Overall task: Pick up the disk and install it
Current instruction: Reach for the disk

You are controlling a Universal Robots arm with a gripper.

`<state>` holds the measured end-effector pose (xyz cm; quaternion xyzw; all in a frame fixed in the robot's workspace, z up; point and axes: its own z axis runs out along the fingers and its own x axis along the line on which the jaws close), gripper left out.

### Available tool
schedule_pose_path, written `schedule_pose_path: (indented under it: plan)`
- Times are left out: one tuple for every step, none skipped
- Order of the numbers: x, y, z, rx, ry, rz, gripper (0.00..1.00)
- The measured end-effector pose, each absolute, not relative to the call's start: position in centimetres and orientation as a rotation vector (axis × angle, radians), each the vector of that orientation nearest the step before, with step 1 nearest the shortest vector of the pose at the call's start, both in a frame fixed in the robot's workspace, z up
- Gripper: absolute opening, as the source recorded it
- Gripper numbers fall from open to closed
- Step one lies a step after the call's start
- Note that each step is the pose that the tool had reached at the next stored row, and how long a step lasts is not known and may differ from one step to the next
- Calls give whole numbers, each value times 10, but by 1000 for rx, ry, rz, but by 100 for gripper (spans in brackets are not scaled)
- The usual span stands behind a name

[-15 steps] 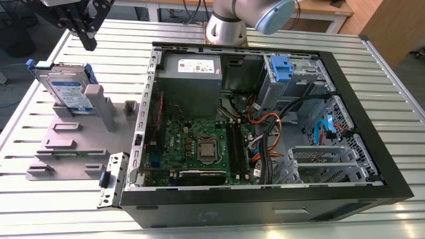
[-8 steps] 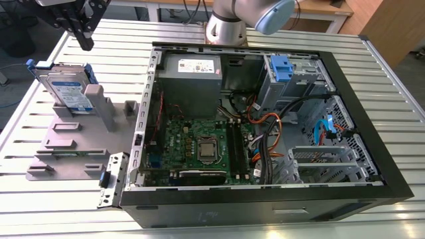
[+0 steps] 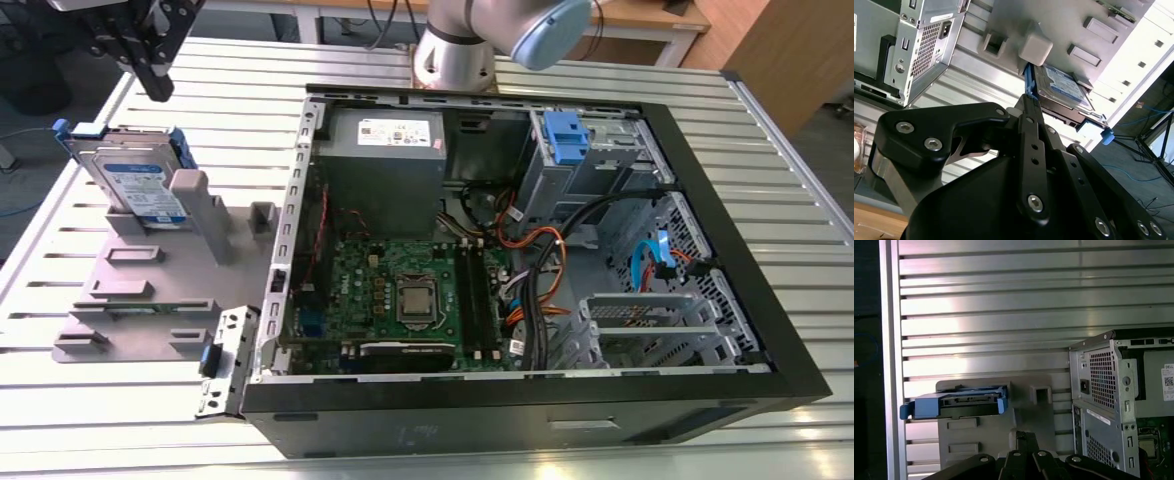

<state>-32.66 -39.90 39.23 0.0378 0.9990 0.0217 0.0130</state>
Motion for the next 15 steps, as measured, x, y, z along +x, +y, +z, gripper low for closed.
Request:
schedule_pose_path:
  plan:
    - [-328, -399, 392, 118, 3113, 68, 11]
    - [-330, -399, 392, 118, 3113, 68, 11]
    - [-331, -399, 392, 118, 3113, 68, 11]
    - [-333, -399, 392, 118, 3112, 68, 11]
    - [-334, -399, 392, 118, 3112, 68, 11]
    - [-336, -399, 392, 118, 3112, 68, 11]
    - [-337, -399, 392, 118, 3112, 68, 11]
    - [-339, -399, 392, 118, 3112, 68, 11]
    - [-340, -399, 392, 118, 3113, 68, 11]
    - [-341, -399, 392, 118, 3113, 68, 11]
    - [-342, -399, 392, 118, 3113, 68, 11]
    - [-343, -399, 392, 118, 3112, 68, 11]
    - [-345, -399, 392, 118, 3112, 68, 11]
    - [-346, -399, 392, 118, 3112, 68, 11]
    - [-347, -399, 392, 118, 3112, 68, 11]
